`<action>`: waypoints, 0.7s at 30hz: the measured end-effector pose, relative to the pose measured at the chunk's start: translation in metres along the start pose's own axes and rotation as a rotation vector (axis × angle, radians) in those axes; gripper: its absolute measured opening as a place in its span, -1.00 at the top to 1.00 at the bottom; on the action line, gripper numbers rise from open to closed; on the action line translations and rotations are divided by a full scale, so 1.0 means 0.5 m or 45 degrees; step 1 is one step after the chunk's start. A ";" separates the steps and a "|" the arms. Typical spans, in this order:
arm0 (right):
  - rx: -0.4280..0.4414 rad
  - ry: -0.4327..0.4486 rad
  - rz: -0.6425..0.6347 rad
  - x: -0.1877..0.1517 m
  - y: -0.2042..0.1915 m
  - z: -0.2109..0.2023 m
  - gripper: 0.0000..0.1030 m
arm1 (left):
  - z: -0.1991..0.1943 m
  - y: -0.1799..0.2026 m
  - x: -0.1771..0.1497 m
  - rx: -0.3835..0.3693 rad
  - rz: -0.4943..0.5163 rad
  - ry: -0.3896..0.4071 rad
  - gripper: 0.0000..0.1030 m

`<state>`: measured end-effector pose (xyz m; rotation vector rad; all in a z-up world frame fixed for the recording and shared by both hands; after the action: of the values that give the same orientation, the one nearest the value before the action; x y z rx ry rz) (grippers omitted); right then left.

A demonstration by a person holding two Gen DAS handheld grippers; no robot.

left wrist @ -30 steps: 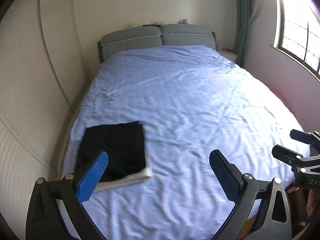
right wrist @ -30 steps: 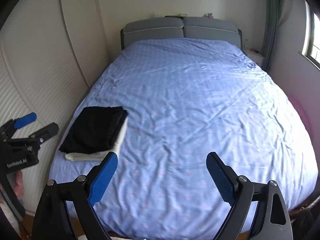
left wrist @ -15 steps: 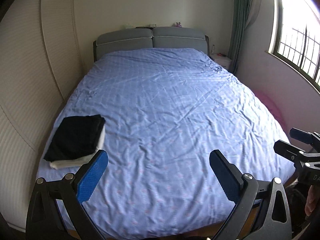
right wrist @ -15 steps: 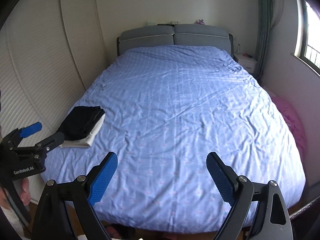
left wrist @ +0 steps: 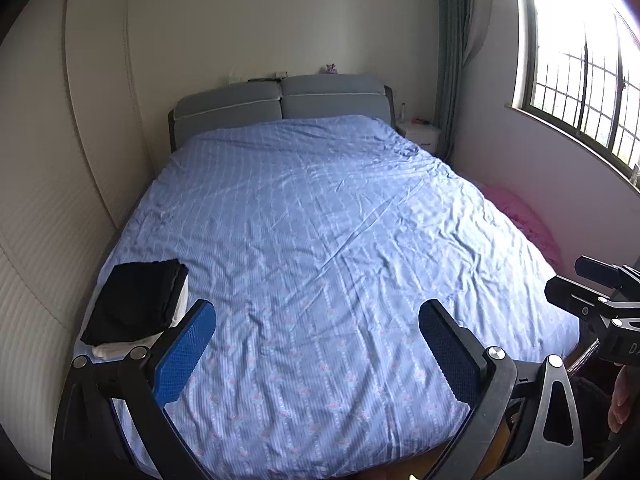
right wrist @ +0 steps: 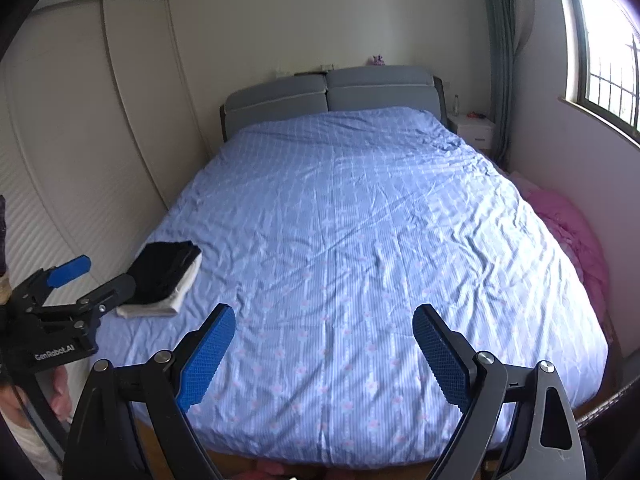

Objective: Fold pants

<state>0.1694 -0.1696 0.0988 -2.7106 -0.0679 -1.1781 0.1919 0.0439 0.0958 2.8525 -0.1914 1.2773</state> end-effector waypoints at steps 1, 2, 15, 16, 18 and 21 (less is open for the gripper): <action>-0.003 0.009 -0.002 0.001 0.001 -0.005 -0.77 | -0.003 0.004 0.002 -0.002 -0.001 0.005 -1.00; -0.005 0.017 -0.003 0.003 0.003 -0.010 -0.77 | -0.008 0.008 0.004 -0.006 -0.005 0.011 -1.00; -0.005 0.056 0.016 0.005 0.027 -0.035 -0.77 | -0.021 0.046 0.013 -0.040 0.015 0.054 -1.00; -0.007 0.056 0.018 0.005 0.029 -0.035 -0.77 | -0.021 0.047 0.014 -0.036 0.018 0.056 -1.00; -0.010 0.058 0.021 0.005 0.032 -0.037 -0.77 | -0.021 0.047 0.016 -0.029 0.023 0.065 -1.00; -0.011 0.057 0.026 0.005 0.036 -0.037 -0.77 | -0.024 0.046 0.018 -0.046 0.014 0.082 -1.00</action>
<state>0.1599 -0.1908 0.1100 -2.6846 -0.0286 -1.2351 0.1863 0.0209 0.1096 2.7794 -0.2270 1.3515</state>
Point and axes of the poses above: each gripper's, at about its wrist camera, not at the fingertips, and z roughly the way its jaws point, y to its right, x to its top, the point moved 3 cm from there along z, roughly the way its jaws point
